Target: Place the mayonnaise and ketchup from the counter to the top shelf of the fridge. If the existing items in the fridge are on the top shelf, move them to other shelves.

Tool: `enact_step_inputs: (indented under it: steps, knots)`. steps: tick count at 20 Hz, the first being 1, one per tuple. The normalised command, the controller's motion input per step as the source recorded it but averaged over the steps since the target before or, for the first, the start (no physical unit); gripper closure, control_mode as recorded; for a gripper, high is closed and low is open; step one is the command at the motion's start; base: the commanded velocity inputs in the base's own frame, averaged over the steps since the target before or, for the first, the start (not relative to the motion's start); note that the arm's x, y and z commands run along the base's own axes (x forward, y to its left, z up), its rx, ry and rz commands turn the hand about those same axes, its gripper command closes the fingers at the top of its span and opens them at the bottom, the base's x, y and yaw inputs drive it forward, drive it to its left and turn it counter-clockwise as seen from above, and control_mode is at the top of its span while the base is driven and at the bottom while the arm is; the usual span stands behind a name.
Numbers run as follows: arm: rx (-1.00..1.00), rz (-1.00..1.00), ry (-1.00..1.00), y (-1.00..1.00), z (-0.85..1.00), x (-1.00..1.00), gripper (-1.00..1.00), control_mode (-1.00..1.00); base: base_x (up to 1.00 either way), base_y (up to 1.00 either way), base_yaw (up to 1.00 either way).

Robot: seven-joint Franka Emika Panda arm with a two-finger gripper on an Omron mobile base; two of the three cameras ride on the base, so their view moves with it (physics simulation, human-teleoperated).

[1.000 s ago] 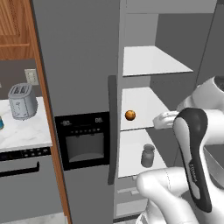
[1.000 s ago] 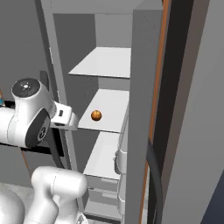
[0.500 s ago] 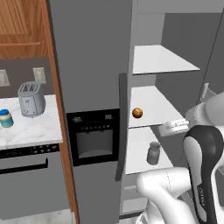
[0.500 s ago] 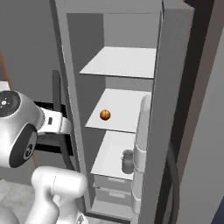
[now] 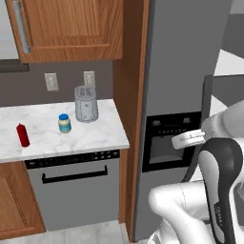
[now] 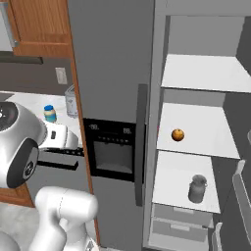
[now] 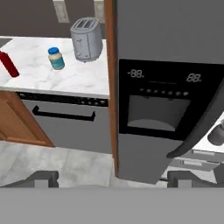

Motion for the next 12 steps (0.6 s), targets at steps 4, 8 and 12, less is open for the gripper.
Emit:
enact_step_inputs:
  steps: [4, 8, 12]
  knots:
    - [0.0, 0.0, 0.0, 0.0, 0.0, 0.0, -1.0, 1.0, 0.0, 1.0, 0.0]
    - [0.0, 0.0, 0.0, 0.0, 0.0, 0.0, -1.0, 1.0, 0.0, 1.0, 0.0]
    - [0.0, 0.0, 0.0, 0.0, 0.0, 0.0, -1.0, 1.0, 0.02, 1.0, 0.0]
